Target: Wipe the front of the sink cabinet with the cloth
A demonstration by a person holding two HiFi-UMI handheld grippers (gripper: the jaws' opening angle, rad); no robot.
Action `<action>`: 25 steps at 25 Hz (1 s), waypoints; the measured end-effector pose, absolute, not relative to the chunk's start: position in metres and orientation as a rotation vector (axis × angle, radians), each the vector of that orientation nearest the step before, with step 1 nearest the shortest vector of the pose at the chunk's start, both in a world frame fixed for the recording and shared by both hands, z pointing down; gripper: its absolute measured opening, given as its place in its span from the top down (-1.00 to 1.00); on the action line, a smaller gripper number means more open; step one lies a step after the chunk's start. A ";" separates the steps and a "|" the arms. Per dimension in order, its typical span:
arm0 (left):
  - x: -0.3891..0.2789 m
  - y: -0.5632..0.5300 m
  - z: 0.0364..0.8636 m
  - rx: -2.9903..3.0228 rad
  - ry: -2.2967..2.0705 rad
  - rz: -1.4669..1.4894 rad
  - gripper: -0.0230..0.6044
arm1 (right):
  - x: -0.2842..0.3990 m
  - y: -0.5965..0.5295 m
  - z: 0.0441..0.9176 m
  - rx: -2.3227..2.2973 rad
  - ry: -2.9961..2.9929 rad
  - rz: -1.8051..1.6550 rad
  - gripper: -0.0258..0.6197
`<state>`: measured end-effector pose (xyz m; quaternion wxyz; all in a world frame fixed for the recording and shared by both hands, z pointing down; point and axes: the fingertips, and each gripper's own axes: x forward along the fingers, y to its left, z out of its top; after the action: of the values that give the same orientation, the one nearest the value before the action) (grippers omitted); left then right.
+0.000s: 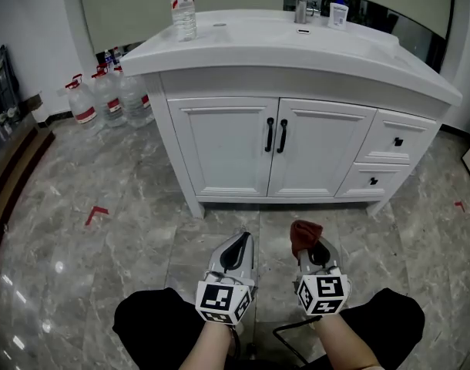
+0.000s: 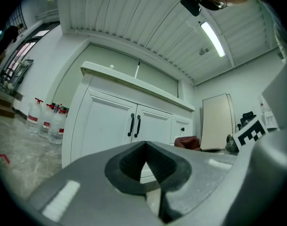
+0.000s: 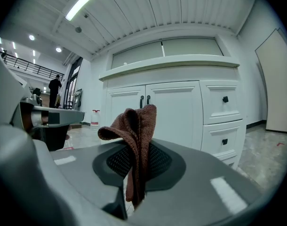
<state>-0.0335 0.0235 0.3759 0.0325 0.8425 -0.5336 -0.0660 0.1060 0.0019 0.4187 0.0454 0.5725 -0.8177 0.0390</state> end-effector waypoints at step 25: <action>-0.024 0.030 0.386 2.629 -1.632 -0.129 0.93 | 0.113 0.010 0.421 1.757 -2.526 0.168 0.68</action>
<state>-0.0235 0.0298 0.3860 0.0222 0.8487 -0.5267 -0.0416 0.1133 0.0102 0.4212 0.0302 0.5699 -0.8194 0.0545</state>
